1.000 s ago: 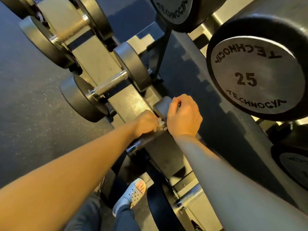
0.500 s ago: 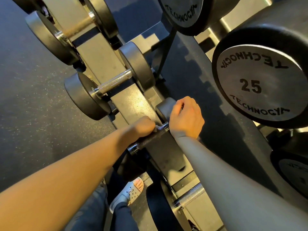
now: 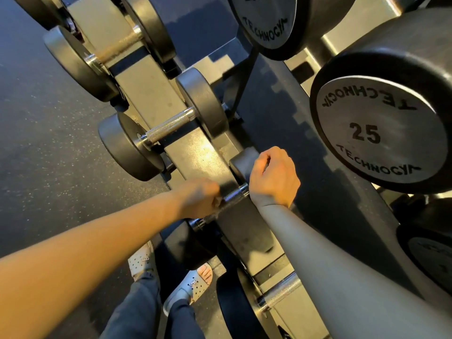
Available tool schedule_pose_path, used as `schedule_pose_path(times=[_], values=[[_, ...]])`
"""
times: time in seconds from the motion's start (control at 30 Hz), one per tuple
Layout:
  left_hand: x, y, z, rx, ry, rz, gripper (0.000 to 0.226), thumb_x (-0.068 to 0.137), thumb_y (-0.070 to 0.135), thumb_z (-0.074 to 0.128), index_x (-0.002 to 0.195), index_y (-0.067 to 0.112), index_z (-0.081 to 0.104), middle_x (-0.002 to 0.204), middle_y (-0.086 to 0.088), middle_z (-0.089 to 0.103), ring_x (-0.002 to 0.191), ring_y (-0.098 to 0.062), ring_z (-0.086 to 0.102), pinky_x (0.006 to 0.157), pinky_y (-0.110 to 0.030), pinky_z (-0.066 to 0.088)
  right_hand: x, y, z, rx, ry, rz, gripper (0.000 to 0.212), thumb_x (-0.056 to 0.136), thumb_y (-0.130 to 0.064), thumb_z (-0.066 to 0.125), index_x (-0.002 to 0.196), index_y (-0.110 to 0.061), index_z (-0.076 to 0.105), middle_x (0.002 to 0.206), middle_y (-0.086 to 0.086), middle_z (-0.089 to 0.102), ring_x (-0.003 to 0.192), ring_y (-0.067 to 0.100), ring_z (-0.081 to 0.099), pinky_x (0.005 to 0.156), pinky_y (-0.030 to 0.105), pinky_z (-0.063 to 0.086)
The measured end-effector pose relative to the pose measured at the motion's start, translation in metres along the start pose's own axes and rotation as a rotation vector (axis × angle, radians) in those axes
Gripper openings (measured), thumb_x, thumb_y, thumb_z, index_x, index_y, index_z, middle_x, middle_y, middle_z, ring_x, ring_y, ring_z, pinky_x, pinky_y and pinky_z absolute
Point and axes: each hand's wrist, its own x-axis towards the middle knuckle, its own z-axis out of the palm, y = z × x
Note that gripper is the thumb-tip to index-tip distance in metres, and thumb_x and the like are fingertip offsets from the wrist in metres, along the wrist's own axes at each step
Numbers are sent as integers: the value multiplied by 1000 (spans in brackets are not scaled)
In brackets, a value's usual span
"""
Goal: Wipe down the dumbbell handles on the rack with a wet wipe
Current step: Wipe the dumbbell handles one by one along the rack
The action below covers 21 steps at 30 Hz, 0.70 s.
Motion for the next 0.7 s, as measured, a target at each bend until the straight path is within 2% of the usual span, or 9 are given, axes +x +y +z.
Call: schedule_pose_path(times=[0.07,0.13,0.23,0.3,0.37,0.43,0.53,0.6,0.7], values=[[1,-3,-1,-35,38,-15,27,99,32,48,86,22,69,88,3,68,86,-15,63,83,-35,50,0,-1,0,-7,4,6,20,102,-30,42,93,-21,58,86,-3,58,75,15,56,59,37,54],[6,4,2,-285,211,-64,29,90,38,53,73,23,70,73,5,70,68,-8,63,69,-35,51,0,-1,1,-13,0,8,20,102,-30,42,93,-21,58,86,-4,57,75,15,56,59,38,54],[10,20,19,-373,352,2,35,80,46,56,87,18,77,82,0,73,79,-18,69,77,-40,56,0,-1,1,-25,4,3,20,101,-32,42,94,-22,59,87,-4,58,76,15,57,61,37,55],[4,26,27,-315,392,-10,31,86,34,61,96,10,77,90,-7,74,87,-29,71,79,-41,57,1,-1,2,-28,9,2,20,101,-32,43,93,-22,58,86,-5,57,76,15,56,61,38,55],[-6,21,22,-150,337,-106,19,95,24,60,100,12,74,96,-7,71,93,-29,67,77,-31,50,0,-1,1,-27,8,9,19,102,-30,44,92,-22,58,85,-6,56,76,15,56,61,40,55],[-17,9,17,-24,263,-80,17,97,21,60,102,13,73,99,-7,69,95,-27,66,74,-25,43,0,-2,0,-24,4,15,18,102,-30,45,93,-23,58,86,-6,57,77,15,57,61,38,55],[-30,0,8,115,126,-23,19,99,22,58,110,11,69,103,-7,70,97,-24,69,81,-27,54,-1,-2,-2,-21,-14,35,16,102,-30,46,95,-23,60,87,-6,58,79,14,58,62,33,54],[-32,5,6,217,66,-53,20,99,26,59,109,12,69,103,-5,70,94,-23,69,82,-31,58,0,-4,-3,-18,-6,52,16,103,-30,48,95,-24,60,87,-6,59,78,15,59,64,34,56],[-35,20,11,346,174,-25,20,102,24,52,108,14,69,93,0,68,79,-18,65,72,-27,56,0,-8,-3,-15,5,64,18,104,-31,49,93,-23,61,85,-5,60,76,15,59,66,36,57]])
